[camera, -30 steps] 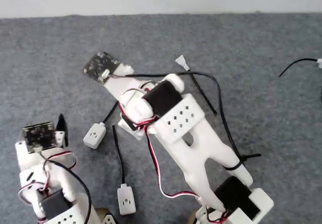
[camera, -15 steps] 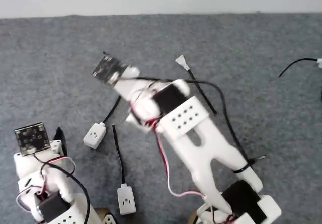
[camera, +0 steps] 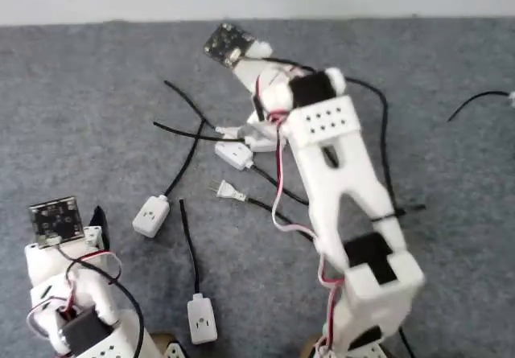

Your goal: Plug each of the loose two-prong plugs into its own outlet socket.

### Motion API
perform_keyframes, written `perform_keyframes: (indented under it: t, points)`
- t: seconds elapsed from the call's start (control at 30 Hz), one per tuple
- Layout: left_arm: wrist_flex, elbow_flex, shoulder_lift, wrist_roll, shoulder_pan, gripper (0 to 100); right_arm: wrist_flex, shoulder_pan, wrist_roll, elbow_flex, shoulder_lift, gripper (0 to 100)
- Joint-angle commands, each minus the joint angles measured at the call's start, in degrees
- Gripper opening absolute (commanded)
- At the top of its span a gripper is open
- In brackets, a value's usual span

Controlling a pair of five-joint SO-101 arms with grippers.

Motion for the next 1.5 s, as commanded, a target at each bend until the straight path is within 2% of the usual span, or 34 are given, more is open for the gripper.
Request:
perform_keyframes:
  t: [0.0,0.1,0.33,0.7,0.83,0.97,1.1,1.3,1.47]
  points:
    - [-2.0,-0.7,-0.1,-0.8,0.4,28,5.0,1.3,16.4,-10.9,4.7,0.8]
    - [-2.1,-0.7,-0.1,-0.8,0.4,28,9.6,1.3,26.7,-16.1,9.2,0.8]
    - [-3.7,0.8,-0.1,-2.5,0.4,28,15.5,2.3,34.4,-24.9,13.1,0.8]
    - [-3.9,0.8,-0.1,-2.6,0.4,28,10.7,9.7,36.0,-29.5,13.3,0.9]
    - [-3.9,0.9,-0.1,-2.7,0.4,28,14.3,11.0,37.9,-29.6,13.1,0.9]
    - [-5.9,2.2,-0.1,-2.7,0.4,28,23.3,13.7,37.5,-31.6,10.4,0.9]
    - [-6.8,2.6,-0.1,-2.7,0.4,28,19.7,20.8,36.8,-32.3,7.4,0.9]
    - [-6.8,2.7,-0.1,-2.7,0.4,28,8.6,30.6,33.8,-32.5,10.3,0.9]
    - [-6.8,2.8,-0.1,-2.7,0.5,28,-3.6,33.3,31.7,-32.8,17.9,0.9]
